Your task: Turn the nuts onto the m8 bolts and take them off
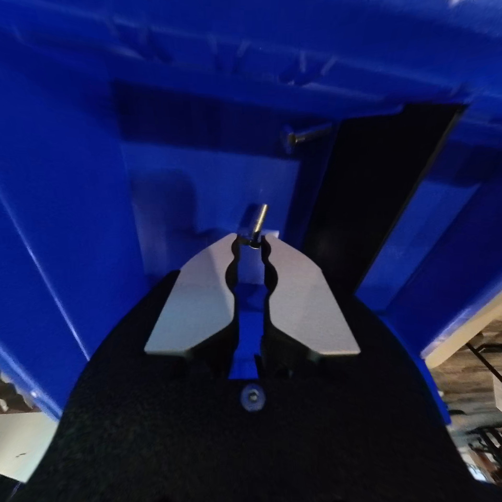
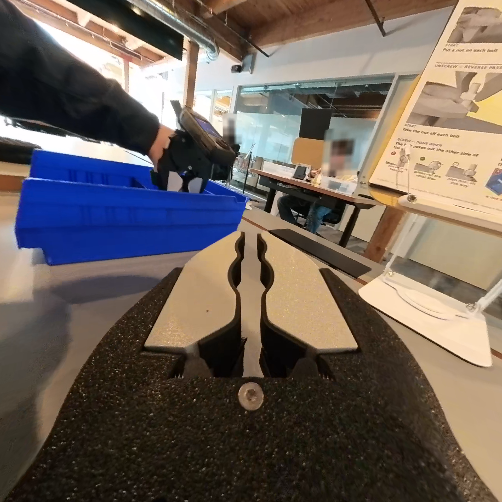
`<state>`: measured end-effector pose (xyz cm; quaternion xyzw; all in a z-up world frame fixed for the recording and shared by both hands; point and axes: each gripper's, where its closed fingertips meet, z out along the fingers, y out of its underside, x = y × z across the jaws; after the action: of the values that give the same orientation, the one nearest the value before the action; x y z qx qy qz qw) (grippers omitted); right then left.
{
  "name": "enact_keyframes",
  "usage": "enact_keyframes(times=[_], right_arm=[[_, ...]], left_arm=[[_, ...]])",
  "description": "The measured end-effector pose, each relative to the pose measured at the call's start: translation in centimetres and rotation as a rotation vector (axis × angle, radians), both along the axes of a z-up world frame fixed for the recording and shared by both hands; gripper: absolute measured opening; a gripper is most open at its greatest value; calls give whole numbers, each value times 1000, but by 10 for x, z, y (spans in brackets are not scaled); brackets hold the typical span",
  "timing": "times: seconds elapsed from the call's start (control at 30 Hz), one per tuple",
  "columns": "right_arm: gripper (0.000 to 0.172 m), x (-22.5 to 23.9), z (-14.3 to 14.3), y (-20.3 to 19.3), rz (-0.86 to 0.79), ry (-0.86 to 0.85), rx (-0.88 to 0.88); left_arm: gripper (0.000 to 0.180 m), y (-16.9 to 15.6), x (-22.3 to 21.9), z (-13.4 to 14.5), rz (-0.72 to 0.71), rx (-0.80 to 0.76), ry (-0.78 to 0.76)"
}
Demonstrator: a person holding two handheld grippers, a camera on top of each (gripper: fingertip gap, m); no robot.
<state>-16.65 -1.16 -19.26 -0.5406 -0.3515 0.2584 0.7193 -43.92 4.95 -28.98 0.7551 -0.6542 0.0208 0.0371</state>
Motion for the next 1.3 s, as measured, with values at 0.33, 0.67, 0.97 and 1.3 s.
enact_keyframes(times=[0.33, 0.67, 0.97, 1.3], right_arm=[[9, 5, 8, -6, 42, 58, -18], [9, 2, 5, -6, 40, 33, -7], [9, 2, 5, -5, 42, 38, -15], [9, 4, 6, -5, 37, 43, -18]], left_arm=[[15, -2, 9, 5, 38, -7, 44], [14, -4, 4, 10, 35, 2, 56], [15, -8, 2, 6, 35, 0, 65], [14, -7, 2, 7, 35, 16, 84]])
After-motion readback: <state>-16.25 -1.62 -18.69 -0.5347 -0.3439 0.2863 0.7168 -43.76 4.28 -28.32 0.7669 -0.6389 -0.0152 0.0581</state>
